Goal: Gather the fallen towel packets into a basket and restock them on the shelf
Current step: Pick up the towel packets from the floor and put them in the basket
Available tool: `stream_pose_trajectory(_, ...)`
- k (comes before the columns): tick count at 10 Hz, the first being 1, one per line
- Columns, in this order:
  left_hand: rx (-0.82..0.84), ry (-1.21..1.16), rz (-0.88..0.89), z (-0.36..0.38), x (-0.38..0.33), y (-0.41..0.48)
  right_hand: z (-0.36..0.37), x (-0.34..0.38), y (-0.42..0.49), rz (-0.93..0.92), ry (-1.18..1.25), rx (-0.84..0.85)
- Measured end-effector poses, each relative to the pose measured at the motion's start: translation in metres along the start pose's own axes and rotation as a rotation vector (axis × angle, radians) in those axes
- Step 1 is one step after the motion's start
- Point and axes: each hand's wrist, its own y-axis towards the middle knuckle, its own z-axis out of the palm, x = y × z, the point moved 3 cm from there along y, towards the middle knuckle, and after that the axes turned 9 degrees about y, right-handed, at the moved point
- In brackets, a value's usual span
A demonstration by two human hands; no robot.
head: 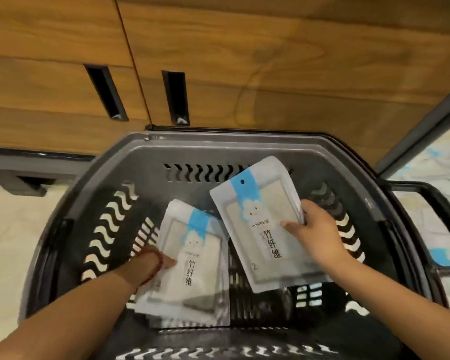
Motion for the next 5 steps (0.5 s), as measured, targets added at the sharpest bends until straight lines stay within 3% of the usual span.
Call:
stream_pose_trajectory(1,0.011,0.271,-0.012,0.009,0.005,0.006,0.010,-0.004,-0.005,0.089,0.083,0.075)
stream_pose_trajectory(2,-0.074,0.612,0.106,0.010,0.000,0.006,0.017,-0.007,-0.011,0.127,0.133,0.131)
stream_pose_trajectory(3,-0.085,0.654,0.153,-0.006,-0.017,-0.010,0.020,-0.008,-0.012,0.226,0.222,0.140)
stream_pose_trajectory(4,-0.163,0.690,0.321,-0.045,-0.045,-0.034,0.035,-0.008,-0.012,0.352,0.298,0.175)
stream_pose_trajectory(5,-0.473,0.654,0.570,-0.096,-0.061,-0.079,0.065,-0.011,-0.013,0.461,0.320,0.190)
